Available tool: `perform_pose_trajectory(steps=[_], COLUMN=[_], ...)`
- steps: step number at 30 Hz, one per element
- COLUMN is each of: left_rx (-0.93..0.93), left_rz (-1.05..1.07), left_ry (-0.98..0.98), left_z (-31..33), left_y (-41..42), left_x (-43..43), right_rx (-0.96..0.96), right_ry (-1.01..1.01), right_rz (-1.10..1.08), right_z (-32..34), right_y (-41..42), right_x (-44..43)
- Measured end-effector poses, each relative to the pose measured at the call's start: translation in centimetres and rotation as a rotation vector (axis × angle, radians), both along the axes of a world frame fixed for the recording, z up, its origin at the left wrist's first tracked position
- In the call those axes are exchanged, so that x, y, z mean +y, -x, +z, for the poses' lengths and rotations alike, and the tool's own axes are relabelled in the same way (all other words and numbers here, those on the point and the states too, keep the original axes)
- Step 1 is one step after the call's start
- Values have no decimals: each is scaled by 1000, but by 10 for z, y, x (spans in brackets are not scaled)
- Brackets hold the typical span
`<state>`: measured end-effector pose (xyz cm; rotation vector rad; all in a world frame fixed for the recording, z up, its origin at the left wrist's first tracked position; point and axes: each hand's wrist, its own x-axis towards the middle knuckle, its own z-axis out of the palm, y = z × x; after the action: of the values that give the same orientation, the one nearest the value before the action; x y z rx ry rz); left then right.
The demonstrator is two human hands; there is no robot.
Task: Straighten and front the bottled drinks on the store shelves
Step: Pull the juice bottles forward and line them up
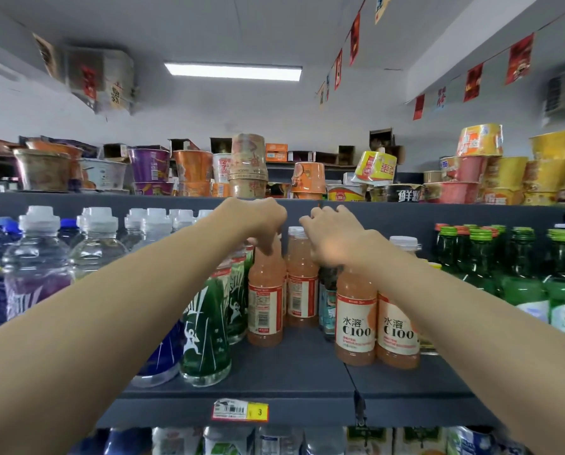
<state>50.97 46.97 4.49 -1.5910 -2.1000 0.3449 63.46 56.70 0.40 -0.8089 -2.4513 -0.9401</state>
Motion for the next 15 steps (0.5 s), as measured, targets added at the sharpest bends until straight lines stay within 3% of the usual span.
perform_pose_trajectory(steps=[10, 15], left_rx=[-189, -110], left_rz=[6, -1], left_ry=[74, 93], left_z=[11, 12], left_y=[-1, -4], left_x=[3, 3], right_rx=[14, -4], right_ry=[147, 203], right_rz=[27, 13], right_z=[13, 11], right_y=[-4, -12], right_x=[5, 12])
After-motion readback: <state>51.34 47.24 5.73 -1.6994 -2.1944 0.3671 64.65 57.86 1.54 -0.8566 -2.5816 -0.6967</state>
